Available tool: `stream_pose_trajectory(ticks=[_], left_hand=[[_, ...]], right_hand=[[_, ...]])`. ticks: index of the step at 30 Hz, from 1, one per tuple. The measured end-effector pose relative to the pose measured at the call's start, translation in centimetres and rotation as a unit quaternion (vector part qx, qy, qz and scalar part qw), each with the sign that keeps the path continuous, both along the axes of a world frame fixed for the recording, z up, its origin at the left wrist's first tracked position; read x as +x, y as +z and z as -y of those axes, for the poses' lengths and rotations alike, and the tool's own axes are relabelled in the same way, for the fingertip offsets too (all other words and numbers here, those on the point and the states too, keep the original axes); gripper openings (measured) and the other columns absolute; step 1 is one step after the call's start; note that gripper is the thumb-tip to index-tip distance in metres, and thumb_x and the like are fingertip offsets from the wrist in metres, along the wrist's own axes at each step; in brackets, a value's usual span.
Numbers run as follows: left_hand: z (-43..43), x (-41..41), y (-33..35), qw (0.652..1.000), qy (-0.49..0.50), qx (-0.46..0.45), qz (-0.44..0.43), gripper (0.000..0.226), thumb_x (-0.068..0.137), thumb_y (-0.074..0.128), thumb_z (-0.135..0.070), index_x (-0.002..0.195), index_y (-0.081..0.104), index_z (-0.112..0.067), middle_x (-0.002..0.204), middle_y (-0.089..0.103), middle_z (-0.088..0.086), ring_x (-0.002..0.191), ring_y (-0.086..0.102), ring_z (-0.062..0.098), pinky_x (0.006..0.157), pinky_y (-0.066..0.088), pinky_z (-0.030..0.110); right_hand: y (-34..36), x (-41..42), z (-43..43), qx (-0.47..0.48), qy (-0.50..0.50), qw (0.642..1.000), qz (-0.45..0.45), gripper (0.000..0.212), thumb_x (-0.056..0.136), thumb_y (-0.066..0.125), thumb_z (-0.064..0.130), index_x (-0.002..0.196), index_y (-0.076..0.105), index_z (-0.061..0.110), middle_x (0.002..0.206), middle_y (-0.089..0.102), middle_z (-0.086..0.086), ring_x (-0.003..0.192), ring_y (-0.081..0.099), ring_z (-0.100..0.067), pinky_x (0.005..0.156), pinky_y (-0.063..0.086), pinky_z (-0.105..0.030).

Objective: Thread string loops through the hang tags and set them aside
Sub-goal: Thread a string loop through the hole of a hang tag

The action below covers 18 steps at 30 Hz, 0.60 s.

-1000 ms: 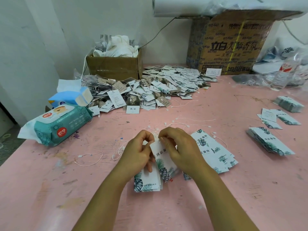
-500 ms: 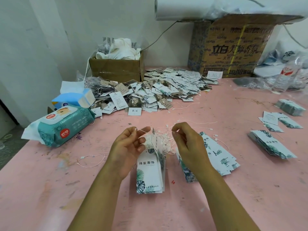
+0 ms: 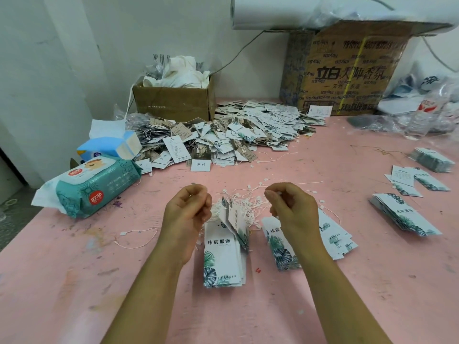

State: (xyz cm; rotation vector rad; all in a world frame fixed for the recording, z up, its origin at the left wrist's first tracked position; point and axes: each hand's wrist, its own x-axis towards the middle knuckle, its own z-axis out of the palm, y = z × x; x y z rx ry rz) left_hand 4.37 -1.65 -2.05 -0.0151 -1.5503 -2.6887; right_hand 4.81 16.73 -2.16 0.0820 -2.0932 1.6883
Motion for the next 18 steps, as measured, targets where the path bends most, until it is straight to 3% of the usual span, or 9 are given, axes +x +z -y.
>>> stream_pose_trajectory(ticks=[3, 7, 11, 16, 18], left_hand=[[-0.12, 0.11, -0.02, 0.995, 0.040, -0.075, -0.048, 0.017, 0.072, 0.062, -0.011, 0.089, 0.062, -0.010, 0.066, 0.070, 0.002, 0.054, 0.054, 0.006, 0.053, 0.046, 0.014], [-0.12, 0.20, 0.05, 0.992, 0.062, -0.091, -0.066, 0.020, 0.069, 0.065, -0.013, 0.089, 0.066, -0.010, 0.073, 0.073, 0.005, 0.055, 0.056, 0.006, 0.053, 0.047, 0.015], [-0.25, 0.34, 0.16, 0.988, 0.078, -0.100, -0.085, 0.015, 0.069, 0.066, -0.014, 0.084, 0.067, -0.010, 0.069, 0.072, 0.003, 0.054, 0.056, 0.006, 0.053, 0.045, 0.016], [-0.73, 0.60, 0.36, 0.974, 0.086, -0.162, -0.130, 0.007, 0.077, 0.064, -0.010, 0.082, 0.064, -0.015, 0.064, 0.068, -0.006, 0.058, 0.058, -0.001, 0.058, 0.046, 0.011], [-0.98, 0.67, 0.21, 0.966, 0.089, -0.198, -0.139, 0.015, 0.082, 0.063, -0.004, 0.080, 0.064, -0.019, 0.064, 0.065, -0.010, 0.063, 0.057, 0.001, 0.063, 0.047, 0.012]], right_hand=[[0.22, 0.09, 0.06, -0.043, 0.012, 0.999, -0.002, 0.017, 0.087, 0.059, 0.001, 0.087, 0.067, 0.015, 0.061, 0.059, 0.002, 0.051, 0.053, -0.004, 0.053, 0.044, -0.013], [0.37, 0.17, 0.11, -0.105, 0.054, 0.993, -0.003, 0.029, 0.090, 0.051, -0.005, 0.093, 0.067, 0.019, 0.059, 0.062, 0.005, 0.060, 0.060, -0.009, 0.065, 0.052, -0.019], [0.58, 0.39, 0.35, -0.116, 0.087, 0.989, -0.014, 0.030, 0.090, 0.049, -0.007, 0.095, 0.067, 0.017, 0.062, 0.065, 0.003, 0.065, 0.064, -0.013, 0.069, 0.054, -0.022], [0.91, 0.74, 0.74, -0.110, 0.096, 0.989, -0.031, 0.028, 0.087, 0.054, -0.008, 0.089, 0.068, 0.016, 0.058, 0.065, 0.004, 0.059, 0.062, -0.010, 0.065, 0.053, -0.021], [1.04, 0.87, 0.92, -0.096, 0.101, 0.990, -0.030, 0.026, 0.085, 0.057, -0.006, 0.087, 0.068, 0.017, 0.059, 0.066, 0.008, 0.057, 0.060, -0.006, 0.062, 0.051, -0.016]])
